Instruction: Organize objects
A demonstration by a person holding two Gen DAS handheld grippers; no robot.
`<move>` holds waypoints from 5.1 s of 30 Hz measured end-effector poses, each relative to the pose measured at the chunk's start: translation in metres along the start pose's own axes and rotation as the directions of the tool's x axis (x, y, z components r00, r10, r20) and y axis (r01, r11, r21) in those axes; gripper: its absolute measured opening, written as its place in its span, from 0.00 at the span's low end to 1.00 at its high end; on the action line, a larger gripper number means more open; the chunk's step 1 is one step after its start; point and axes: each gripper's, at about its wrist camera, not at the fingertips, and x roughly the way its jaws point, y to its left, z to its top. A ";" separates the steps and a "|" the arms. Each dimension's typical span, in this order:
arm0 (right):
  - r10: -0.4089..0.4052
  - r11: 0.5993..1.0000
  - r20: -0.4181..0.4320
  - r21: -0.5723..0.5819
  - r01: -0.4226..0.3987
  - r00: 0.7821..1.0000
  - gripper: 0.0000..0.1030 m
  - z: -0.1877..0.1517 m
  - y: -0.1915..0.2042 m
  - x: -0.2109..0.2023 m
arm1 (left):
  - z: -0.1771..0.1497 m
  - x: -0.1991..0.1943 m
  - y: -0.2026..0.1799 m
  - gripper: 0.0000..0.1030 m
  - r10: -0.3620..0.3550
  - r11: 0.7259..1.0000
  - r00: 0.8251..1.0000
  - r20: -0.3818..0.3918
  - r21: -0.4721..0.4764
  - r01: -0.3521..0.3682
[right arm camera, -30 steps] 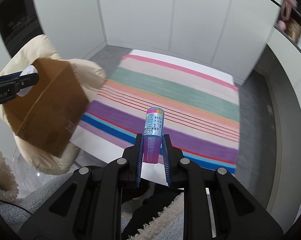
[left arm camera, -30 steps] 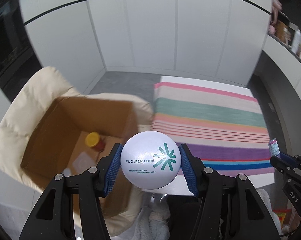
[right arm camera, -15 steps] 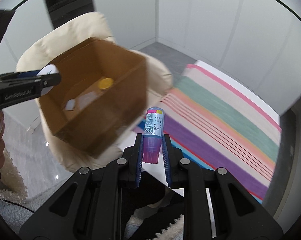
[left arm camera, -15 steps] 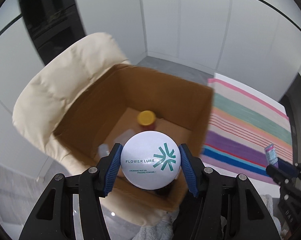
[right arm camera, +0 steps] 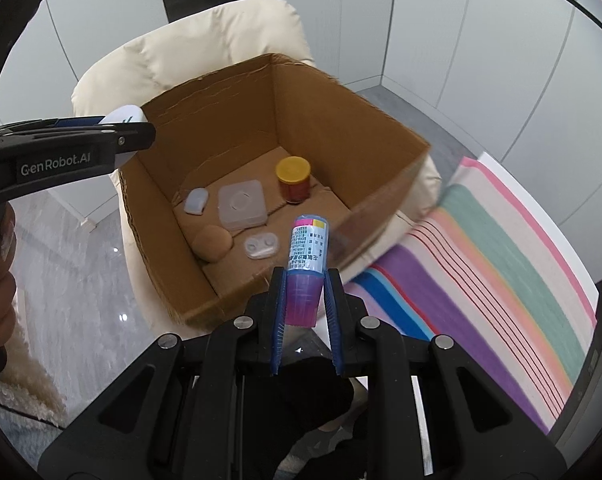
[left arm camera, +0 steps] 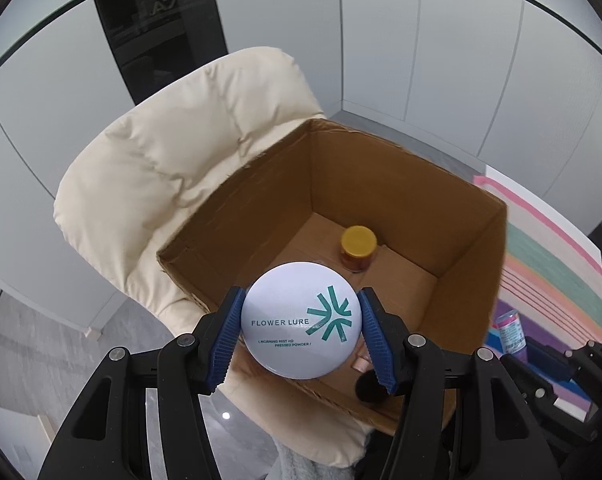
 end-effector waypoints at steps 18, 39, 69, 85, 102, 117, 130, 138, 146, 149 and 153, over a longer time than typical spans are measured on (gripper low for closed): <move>0.041 0.998 -0.039 -0.042 -0.042 0.998 0.19 0.057 0.015 0.076 | 0.032 0.079 0.015 0.57 0.046 0.999 0.993 -0.105 -0.011 -0.047; -0.038 0.994 -0.003 0.099 0.038 0.999 0.90 0.060 -0.004 0.080 | 0.028 0.059 -0.004 0.93 -0.036 0.995 0.999 -0.036 0.092 0.039; -0.287 0.743 -0.080 0.610 0.275 0.954 0.91 -0.042 -0.038 -0.186 | 0.007 -0.142 -0.059 0.99 -0.205 0.912 0.960 -0.190 0.319 0.257; -0.282 0.682 -0.056 0.690 0.241 0.958 0.91 -0.081 -0.016 -0.237 | -0.032 -0.192 -0.064 0.99 -0.132 0.886 0.980 -0.148 0.425 0.183; -0.297 0.689 -0.072 0.675 0.265 0.952 0.91 -0.085 -0.009 -0.240 | -0.041 -0.196 -0.068 0.99 -0.134 0.875 0.980 -0.148 0.447 0.187; -0.309 0.687 -0.083 0.669 0.283 0.947 0.91 -0.088 -0.010 -0.238 | -0.042 -0.196 -0.069 0.99 -0.128 0.875 0.982 -0.141 0.451 0.179; -0.310 0.685 -0.089 0.669 0.287 0.947 0.91 -0.089 -0.010 -0.236 | -0.044 -0.195 -0.071 0.99 -0.127 0.872 0.981 -0.147 0.455 0.181; -0.316 0.685 -0.088 0.668 0.291 0.945 0.91 -0.090 -0.010 -0.237 | -0.043 -0.195 -0.071 0.99 -0.124 0.871 0.982 -0.144 0.458 0.177; -0.316 0.684 -0.090 0.668 0.293 0.944 0.91 -0.088 -0.008 -0.236 | -0.043 -0.195 -0.069 0.99 -0.125 0.870 0.981 -0.145 0.459 0.179; -0.318 0.683 -0.091 0.668 0.294 0.944 0.91 -0.088 -0.008 -0.235 | -0.044 -0.194 -0.068 0.99 -0.123 0.870 0.982 -0.146 0.460 0.178; -0.315 0.682 -0.090 0.671 0.291 0.945 0.91 -0.088 -0.008 -0.235 | -0.044 -0.193 -0.068 0.99 -0.128 0.874 0.981 -0.146 0.451 0.181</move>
